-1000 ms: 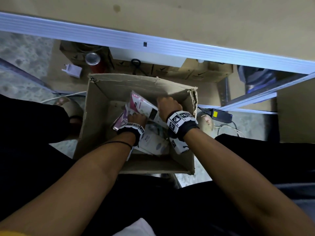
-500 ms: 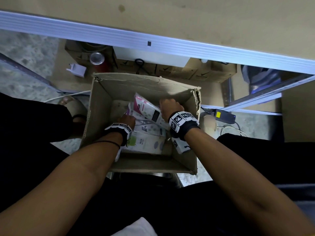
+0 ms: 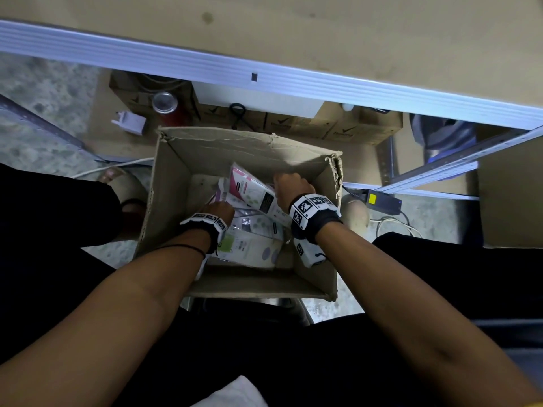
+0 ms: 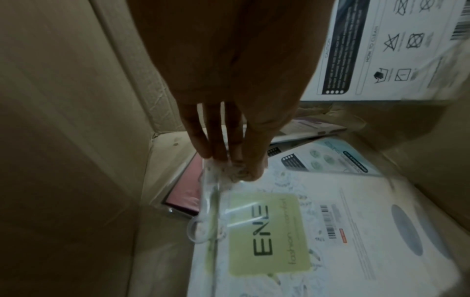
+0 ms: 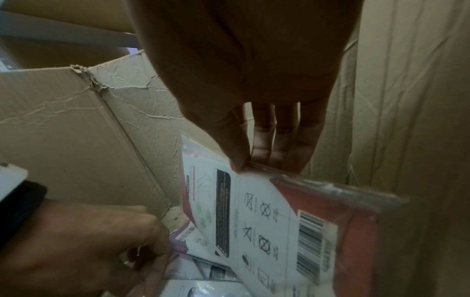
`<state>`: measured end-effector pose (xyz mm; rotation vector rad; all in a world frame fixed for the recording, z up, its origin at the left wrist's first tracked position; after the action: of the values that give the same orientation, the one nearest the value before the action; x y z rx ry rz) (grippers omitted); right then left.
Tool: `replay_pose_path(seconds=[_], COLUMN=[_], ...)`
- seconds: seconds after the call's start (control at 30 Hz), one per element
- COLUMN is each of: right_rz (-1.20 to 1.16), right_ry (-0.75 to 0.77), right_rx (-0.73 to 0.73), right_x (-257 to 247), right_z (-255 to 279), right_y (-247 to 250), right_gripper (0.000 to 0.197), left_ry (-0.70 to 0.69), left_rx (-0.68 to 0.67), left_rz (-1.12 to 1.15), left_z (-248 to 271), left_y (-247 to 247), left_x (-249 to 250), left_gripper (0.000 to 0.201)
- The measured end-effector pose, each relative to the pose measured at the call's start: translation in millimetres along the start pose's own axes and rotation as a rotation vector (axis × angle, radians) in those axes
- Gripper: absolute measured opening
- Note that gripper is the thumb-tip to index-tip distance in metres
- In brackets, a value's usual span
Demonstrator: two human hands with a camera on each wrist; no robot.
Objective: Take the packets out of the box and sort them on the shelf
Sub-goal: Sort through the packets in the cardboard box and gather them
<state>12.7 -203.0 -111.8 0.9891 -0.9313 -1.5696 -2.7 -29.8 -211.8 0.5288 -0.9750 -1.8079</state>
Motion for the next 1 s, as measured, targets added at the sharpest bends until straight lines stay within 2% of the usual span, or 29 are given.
replay_pose_path(seconds=[0.13,0.3,0.4,0.6,0.73,0.93,1.0], right_rz=[-0.020,-0.008,0.017,0.052,0.080,0.130,0.145], right_ry=[0.004,0.021,0.030,0.064,0.092,0.103,0.111], right_rx=[0.010,0.032,0.036,0.075,0.128,0.282,0.307], right_x=[0,-5,-8,-22,-34,-44,-45], right_z=[2,8,10,14,24,51,63], right_y=[1,5,10,34,59,122,142], right_gripper=[0.011,0.018,0.023,0.021,0.020,0.034,0.033], left_ry=[-0.020,-0.023,-0.026,-0.019,-0.026,-0.046,-0.059], left_rx=[0.001,0.007,-0.011,0.073,0.146,0.240,0.275], left_rz=[0.083,0.141,0.122,0.152,0.106,0.093,0.128], left_z=[6,13,22,46,67,106,123], left_y=[2,10,22,63,100,150,168], left_x=[-2,-5,-7,-13,-11,-6,0], left_gripper=[0.029,0.042,0.041,0.035,0.026,0.012,0.011])
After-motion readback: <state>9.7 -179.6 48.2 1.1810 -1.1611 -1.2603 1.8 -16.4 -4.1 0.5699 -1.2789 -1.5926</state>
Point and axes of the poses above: each hand's wrist, its own z-axis away from the middle knuckle, its own y-axis out of the back of the hand, x = y × z, the point moved 7 cm from there along -z, towards the middle knuckle, and after that the axes turned 9 degrees about x, right-handed, at the moved point
